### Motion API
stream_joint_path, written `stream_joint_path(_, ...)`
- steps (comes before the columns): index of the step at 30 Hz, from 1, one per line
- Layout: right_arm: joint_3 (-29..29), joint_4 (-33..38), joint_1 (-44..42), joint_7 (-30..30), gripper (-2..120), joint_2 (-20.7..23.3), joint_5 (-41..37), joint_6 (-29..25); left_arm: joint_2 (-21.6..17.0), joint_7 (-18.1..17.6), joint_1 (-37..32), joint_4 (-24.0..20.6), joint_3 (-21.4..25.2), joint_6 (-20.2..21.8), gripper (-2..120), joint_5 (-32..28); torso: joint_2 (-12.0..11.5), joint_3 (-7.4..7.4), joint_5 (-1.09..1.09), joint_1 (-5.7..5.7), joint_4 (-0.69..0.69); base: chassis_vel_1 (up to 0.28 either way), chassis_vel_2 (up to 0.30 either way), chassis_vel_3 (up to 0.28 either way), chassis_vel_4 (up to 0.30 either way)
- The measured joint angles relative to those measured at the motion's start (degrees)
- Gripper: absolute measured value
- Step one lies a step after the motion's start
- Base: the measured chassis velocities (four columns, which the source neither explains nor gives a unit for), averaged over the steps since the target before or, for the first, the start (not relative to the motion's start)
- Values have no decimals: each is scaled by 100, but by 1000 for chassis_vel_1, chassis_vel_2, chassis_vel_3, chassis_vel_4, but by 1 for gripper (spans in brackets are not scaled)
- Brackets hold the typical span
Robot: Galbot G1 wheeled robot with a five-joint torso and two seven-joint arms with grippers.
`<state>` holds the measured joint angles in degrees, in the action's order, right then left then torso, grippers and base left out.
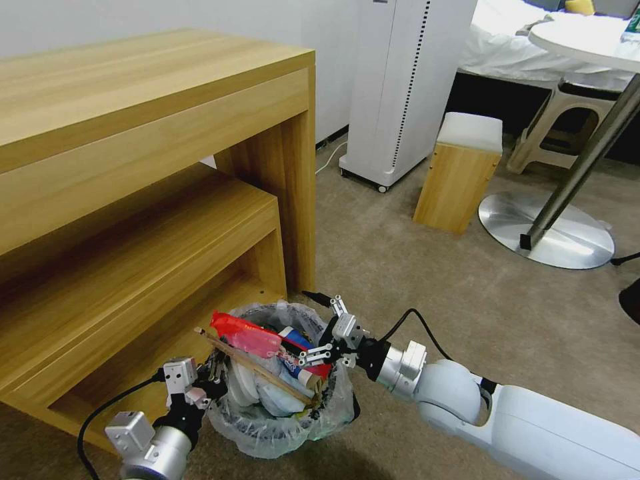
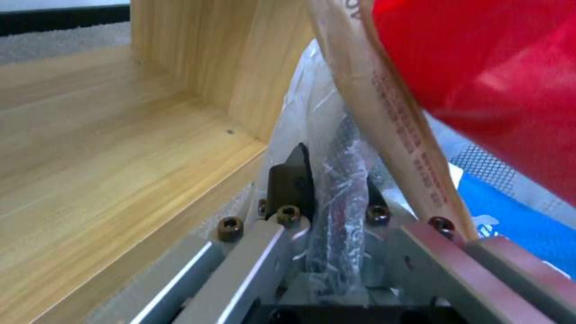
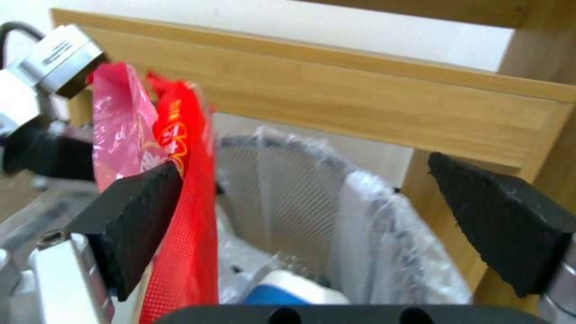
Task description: Pick up the trash bin and place the garbage on the floor into it.
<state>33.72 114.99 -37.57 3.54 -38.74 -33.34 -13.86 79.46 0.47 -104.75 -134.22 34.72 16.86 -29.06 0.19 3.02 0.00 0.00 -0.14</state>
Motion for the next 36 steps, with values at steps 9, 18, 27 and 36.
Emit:
stream_joint_path(9,-24,-226,46,267,100,49,221,-147,31,38,-76,-54,-4,-30,2,37,0,0,0,0,0,0,0,0,0)
stream_joint_path(18,-130,-46,104,557,100,186,178,-199,72,38,-2,-37,-62,-30,2,61,0,0,0,0,0,0,0,0,0)
stream_joint_path(27,-27,-18,68,655,100,249,161,-252,93,26,8,-67,-43,-22,2,61,0,0,0,0,0,0,0,0,0)
stream_joint_path(36,-23,-149,-45,812,100,334,272,-408,108,23,-27,-81,-23,-22,2,60,0,0,0,0,0,0,0,0,0)
